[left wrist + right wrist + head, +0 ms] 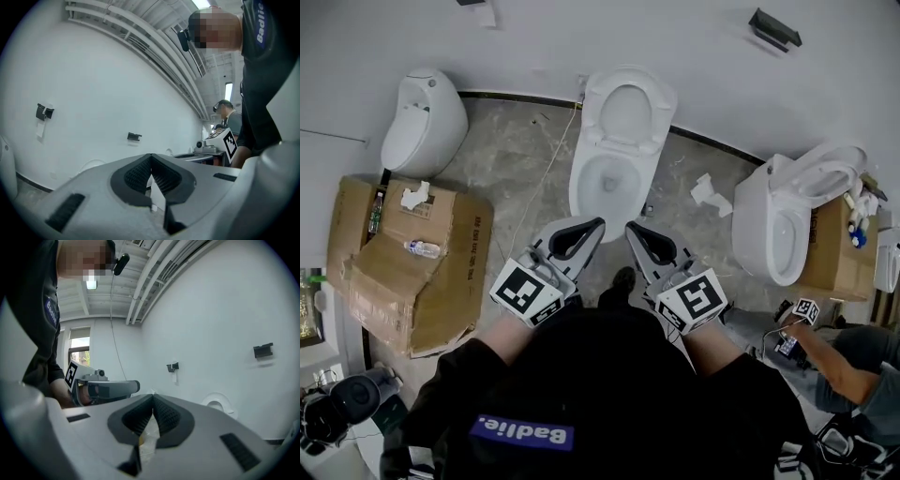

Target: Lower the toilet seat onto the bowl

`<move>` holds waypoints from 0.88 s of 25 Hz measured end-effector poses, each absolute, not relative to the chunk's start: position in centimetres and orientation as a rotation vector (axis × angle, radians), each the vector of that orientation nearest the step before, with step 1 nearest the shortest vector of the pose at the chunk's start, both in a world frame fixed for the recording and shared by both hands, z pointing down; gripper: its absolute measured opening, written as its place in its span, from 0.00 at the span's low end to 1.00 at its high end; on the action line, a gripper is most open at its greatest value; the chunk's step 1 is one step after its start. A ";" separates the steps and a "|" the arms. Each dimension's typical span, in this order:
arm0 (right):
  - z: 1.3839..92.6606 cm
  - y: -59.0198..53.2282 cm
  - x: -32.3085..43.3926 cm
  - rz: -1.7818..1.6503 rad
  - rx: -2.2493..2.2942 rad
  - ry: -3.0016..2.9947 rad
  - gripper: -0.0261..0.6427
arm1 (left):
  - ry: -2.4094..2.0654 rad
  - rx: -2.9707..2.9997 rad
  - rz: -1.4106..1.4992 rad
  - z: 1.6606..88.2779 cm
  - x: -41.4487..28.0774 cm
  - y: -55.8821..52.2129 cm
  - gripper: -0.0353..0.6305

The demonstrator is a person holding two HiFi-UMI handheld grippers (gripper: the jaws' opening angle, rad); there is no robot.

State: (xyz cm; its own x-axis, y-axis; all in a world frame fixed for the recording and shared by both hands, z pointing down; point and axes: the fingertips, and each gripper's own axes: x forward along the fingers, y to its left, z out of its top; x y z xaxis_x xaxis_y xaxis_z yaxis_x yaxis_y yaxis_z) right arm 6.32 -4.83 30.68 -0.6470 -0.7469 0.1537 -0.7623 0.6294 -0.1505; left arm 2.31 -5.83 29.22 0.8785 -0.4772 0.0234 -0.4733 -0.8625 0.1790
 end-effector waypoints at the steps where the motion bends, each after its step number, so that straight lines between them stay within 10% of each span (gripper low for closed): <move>1: 30.8 -5.6 6.8 0.312 1.272 -2.771 0.08 | -0.745 2.865 -0.028 29.3 2.8 -6.5 0.08; 22: 34.9 -17.1 9.9 0.400 1.213 -2.734 0.08 | -0.903 2.784 -0.001 31.9 5.1 -15.8 0.08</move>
